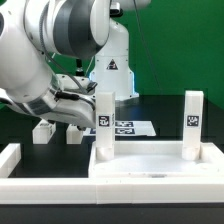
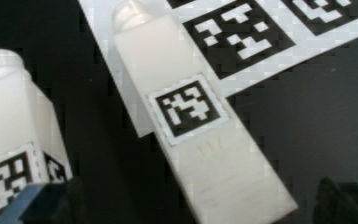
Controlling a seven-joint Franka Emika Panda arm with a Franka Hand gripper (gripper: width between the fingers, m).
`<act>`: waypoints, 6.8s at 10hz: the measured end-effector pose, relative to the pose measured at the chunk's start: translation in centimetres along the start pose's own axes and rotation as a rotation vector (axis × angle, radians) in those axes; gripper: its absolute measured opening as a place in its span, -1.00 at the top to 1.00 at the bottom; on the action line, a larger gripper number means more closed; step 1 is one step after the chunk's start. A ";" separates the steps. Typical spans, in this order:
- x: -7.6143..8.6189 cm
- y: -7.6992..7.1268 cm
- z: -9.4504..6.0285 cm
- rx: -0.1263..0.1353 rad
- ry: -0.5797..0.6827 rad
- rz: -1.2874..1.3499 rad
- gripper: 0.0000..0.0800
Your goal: Assemble desk
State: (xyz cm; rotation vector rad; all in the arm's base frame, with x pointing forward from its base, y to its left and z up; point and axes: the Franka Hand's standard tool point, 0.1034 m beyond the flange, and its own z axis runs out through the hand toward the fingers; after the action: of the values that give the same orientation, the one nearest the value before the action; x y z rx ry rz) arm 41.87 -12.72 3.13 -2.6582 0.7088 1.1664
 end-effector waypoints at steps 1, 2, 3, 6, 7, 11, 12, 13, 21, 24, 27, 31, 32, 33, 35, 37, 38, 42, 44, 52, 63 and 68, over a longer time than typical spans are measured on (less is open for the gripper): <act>0.0 0.0 0.0 0.000 -0.001 0.000 -0.62; -0.1 0.0 0.1 0.004 -0.006 0.001 -0.62; -0.5 0.0 0.5 0.022 -0.035 0.009 -0.62; -1.2 0.0 0.5 0.038 -0.071 0.013 -0.62; -1.0 -0.2 0.4 0.034 -0.064 0.011 -0.62; 0.0 -0.3 1.3 0.019 -0.045 0.021 -0.62; 0.3 -0.3 1.6 0.015 -0.040 0.024 -0.62; 0.6 -0.3 2.0 0.011 -0.039 0.029 -0.62; 0.6 -0.2 2.1 0.006 -0.041 0.041 0.29; 0.6 -0.2 2.1 0.006 -0.041 0.041 0.29; 0.6 -0.2 2.1 0.006 -0.041 0.041 0.28; -4.0 1.2 -2.3 0.071 -0.101 0.027 0.28; -5.6 1.1 -3.9 0.095 -0.078 0.018 0.28; -7.8 0.6 -5.2 0.115 -0.086 0.023 0.28; -10.4 -2.6 -7.6 0.122 0.018 0.038 0.28; -9.8 -3.0 -7.5 0.138 0.150 0.013 0.28; -9.5 -3.5 -7.9 0.147 0.231 0.002 0.28; -12.8 -12.3 -12.0 0.148 0.486 0.121 0.28; -13.5 -12.9 -16.9 0.143 0.599 0.095 0.28; -11.4 -18.9 -20.0 0.164 1.140 0.275 0.28; -11.5 -27.5 -17.3 0.016 1.339 -0.016 0.28; -11.2 -29.2 -16.6 -0.005 1.352 -0.179 0.28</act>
Offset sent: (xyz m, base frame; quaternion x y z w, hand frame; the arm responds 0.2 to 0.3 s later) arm -0.0010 0.0198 0.0004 0.0774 -0.0512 0.0046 0.9957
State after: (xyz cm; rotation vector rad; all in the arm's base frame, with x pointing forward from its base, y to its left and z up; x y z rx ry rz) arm 60.15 11.55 21.23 -3.1056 0.5129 -0.8420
